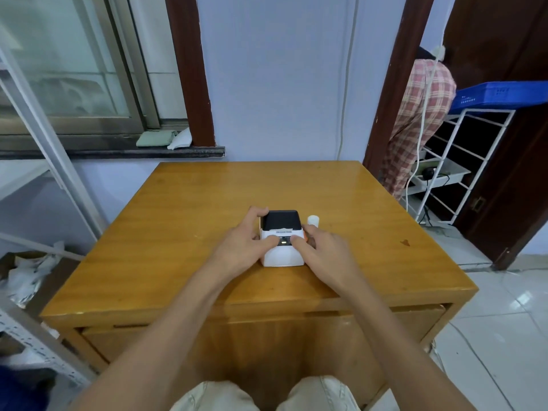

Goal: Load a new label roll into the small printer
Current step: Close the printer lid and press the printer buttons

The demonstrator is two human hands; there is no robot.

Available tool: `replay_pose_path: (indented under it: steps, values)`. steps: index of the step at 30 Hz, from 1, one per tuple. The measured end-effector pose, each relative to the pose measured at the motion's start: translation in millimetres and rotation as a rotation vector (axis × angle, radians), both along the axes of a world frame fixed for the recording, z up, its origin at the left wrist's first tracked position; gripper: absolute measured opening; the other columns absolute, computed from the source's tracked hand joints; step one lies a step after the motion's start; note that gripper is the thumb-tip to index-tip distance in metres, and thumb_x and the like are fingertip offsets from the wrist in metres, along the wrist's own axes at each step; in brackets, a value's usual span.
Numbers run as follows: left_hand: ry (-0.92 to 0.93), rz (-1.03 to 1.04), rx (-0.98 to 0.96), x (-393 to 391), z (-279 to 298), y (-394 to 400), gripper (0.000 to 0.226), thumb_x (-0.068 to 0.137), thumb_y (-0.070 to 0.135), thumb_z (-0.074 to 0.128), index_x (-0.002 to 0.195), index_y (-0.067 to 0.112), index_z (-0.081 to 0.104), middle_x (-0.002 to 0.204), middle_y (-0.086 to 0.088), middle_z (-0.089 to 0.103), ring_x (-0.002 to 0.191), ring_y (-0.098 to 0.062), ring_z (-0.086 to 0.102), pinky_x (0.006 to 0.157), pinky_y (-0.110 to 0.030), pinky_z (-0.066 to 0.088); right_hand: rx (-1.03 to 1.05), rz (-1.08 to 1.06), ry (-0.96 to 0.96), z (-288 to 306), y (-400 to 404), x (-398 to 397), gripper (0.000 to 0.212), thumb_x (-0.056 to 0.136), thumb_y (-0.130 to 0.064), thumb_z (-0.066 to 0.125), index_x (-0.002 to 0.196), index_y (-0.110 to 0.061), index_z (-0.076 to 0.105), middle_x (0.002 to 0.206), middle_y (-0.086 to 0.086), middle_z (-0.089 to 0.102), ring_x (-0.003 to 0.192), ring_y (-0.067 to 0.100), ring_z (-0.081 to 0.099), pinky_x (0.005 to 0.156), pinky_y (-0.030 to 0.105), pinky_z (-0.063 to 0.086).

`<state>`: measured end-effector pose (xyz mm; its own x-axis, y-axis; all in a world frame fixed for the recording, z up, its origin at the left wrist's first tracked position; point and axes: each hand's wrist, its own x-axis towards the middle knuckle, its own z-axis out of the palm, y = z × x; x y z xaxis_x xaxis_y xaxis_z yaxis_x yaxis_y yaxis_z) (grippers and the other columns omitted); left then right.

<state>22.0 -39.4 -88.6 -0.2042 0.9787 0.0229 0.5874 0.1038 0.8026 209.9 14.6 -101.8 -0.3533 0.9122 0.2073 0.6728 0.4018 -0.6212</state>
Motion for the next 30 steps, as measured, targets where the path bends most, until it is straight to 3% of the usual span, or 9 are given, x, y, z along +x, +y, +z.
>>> replay_pose_path:
  steps: [2,4,7,10,15,18,24,27,30]
  values:
    - [-0.033,-0.050,-0.020,-7,3,-4,0.057,0.088,0.051,0.062,0.140,0.050,0.037,0.094,-0.012,0.080,0.089,-0.033,0.073,0.088,-0.052,0.056,-0.008,0.004,0.014,1,-3,0,0.060,0.082,-0.064,0.033,0.104,-0.021,0.068,0.071,0.004,0.065,0.072,0.021,0.064,0.072,0.046,0.053]
    - [-0.005,-0.009,0.006,-3,-3,-9,0.057,0.093,0.052,0.059,0.145,0.055,0.035,0.091,-0.005,0.078,0.082,-0.023,0.072,0.081,-0.044,0.059,-0.009,0.003,0.028,2,-6,1,0.059,0.083,-0.064,0.034,0.106,-0.022,0.069,0.070,0.004,0.065,0.071,0.020,0.064,0.071,0.044,0.052]
    - [0.194,0.090,0.105,3,-15,-15,0.059,0.097,0.057,0.051,0.152,0.056,0.030,0.080,0.001,0.072,0.073,-0.017,0.068,0.064,-0.034,0.050,-0.005,0.017,0.024,1,-8,3,0.044,0.095,-0.054,0.045,0.107,-0.020,0.070,0.062,0.000,0.055,0.066,0.020,0.060,0.064,0.039,0.046]
    - [0.207,0.092,0.125,1,-17,-15,0.060,0.098,0.057,0.049,0.155,0.054,0.029,0.080,0.003,0.071,0.074,-0.016,0.068,0.062,-0.031,0.046,-0.059,0.053,0.108,-3,-6,6,0.037,0.096,-0.052,0.051,0.109,-0.024,0.071,0.059,-0.007,0.049,0.060,0.013,0.052,0.061,0.035,0.040]
    - [0.188,0.093,0.148,2,-17,-17,0.060,0.099,0.057,0.051,0.155,0.054,0.031,0.074,0.009,0.064,0.068,-0.013,0.064,0.060,-0.029,0.041,-0.109,0.057,0.182,-4,-5,7,0.031,0.095,-0.051,0.057,0.113,-0.030,0.072,0.058,-0.008,0.050,0.061,0.013,0.055,0.062,0.035,0.042]
    - [0.209,0.100,0.156,2,-17,-16,0.059,0.099,0.056,0.052,0.155,0.054,0.032,0.072,0.010,0.062,0.067,-0.012,0.062,0.060,-0.030,0.041,-0.092,0.053,0.181,-4,-5,7,0.032,0.095,-0.052,0.056,0.110,-0.029,0.072,0.060,-0.006,0.053,0.063,0.018,0.060,0.063,0.036,0.044]
    - [0.153,0.095,0.168,0,-19,-14,0.060,0.096,0.055,0.059,0.151,0.051,0.037,0.071,0.008,0.065,0.068,-0.011,0.063,0.060,-0.029,0.042,0.016,0.011,0.069,-4,-7,5,0.032,0.098,-0.050,0.053,0.110,-0.025,0.069,0.058,-0.006,0.049,0.058,0.010,0.051,0.056,0.031,0.035]
    - [0.128,0.083,0.165,-1,-21,-13,0.063,0.095,0.056,0.060,0.153,0.049,0.035,0.069,0.009,0.064,0.068,-0.012,0.063,0.062,-0.032,0.046,-0.023,0.014,0.088,-1,-8,5,0.031,0.098,-0.048,0.055,0.116,-0.027,0.068,0.065,-0.006,0.058,0.066,0.013,0.059,0.061,0.036,0.044]
    - [0.157,0.092,0.153,-1,-21,-12,0.064,0.096,0.057,0.058,0.154,0.047,0.034,0.072,0.009,0.065,0.072,-0.014,0.065,0.065,-0.036,0.051,-0.095,0.016,0.108,2,-7,5,0.041,0.095,-0.050,0.056,0.129,-0.027,0.062,0.084,-0.001,0.073,0.082,0.018,0.069,0.078,0.043,0.055]
